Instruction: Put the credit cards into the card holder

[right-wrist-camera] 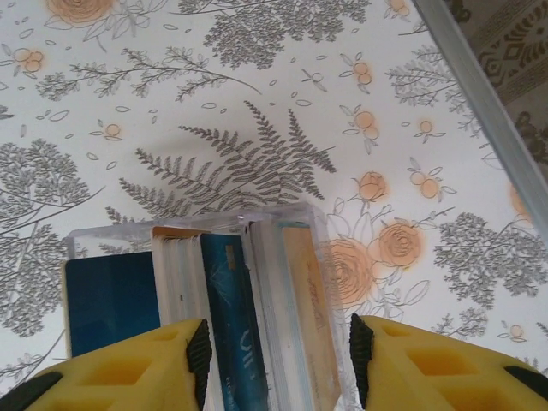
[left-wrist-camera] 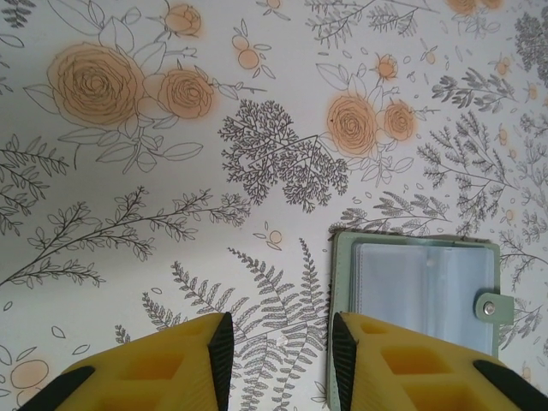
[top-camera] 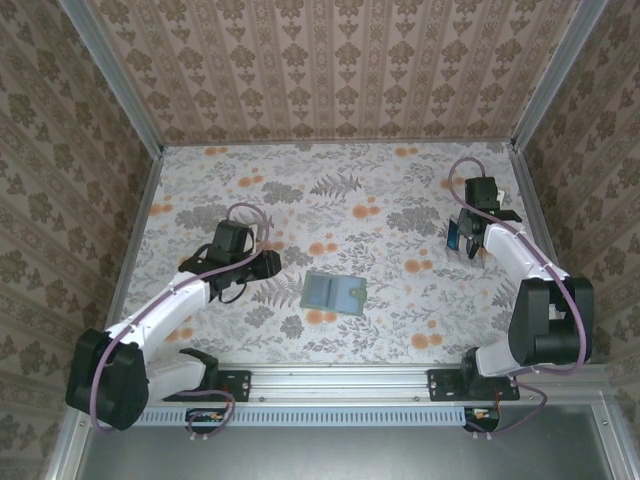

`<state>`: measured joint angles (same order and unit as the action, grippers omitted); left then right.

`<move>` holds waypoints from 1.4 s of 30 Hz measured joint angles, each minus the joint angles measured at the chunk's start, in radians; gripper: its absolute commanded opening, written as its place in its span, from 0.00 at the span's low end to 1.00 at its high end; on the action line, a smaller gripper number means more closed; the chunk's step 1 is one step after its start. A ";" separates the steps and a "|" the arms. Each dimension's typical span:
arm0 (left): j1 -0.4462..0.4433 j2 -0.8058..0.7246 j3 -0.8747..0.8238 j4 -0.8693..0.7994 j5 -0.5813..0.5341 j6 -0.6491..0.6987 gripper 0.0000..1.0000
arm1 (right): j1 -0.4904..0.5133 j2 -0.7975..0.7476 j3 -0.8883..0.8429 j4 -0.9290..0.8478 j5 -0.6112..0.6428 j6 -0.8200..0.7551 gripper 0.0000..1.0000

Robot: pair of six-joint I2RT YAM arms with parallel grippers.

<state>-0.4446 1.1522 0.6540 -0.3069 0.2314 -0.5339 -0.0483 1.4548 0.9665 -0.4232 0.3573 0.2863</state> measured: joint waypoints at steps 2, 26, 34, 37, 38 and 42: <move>0.000 0.000 0.000 0.000 0.001 0.000 0.37 | 0.000 0.000 -0.007 0.011 -0.041 -0.006 0.58; 0.000 0.020 0.000 0.007 0.015 -0.001 0.37 | 0.000 0.086 -0.021 0.023 -0.111 -0.022 0.53; 0.000 0.020 0.000 0.006 0.019 0.000 0.37 | 0.000 0.085 -0.021 -0.004 -0.006 -0.015 0.50; 0.000 0.020 0.000 0.004 0.020 0.000 0.37 | 0.000 0.085 -0.021 -0.008 0.017 -0.010 0.49; 0.000 0.020 0.000 0.005 0.023 0.000 0.37 | 0.000 0.085 -0.021 -0.008 0.026 -0.005 0.49; 0.000 0.020 0.000 0.004 0.031 -0.002 0.37 | 0.000 0.082 -0.021 -0.013 0.048 0.002 0.47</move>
<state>-0.4446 1.1725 0.6540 -0.3027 0.2626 -0.5362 -0.0479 1.5364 0.9451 -0.4362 0.4049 0.2886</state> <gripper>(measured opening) 0.372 0.485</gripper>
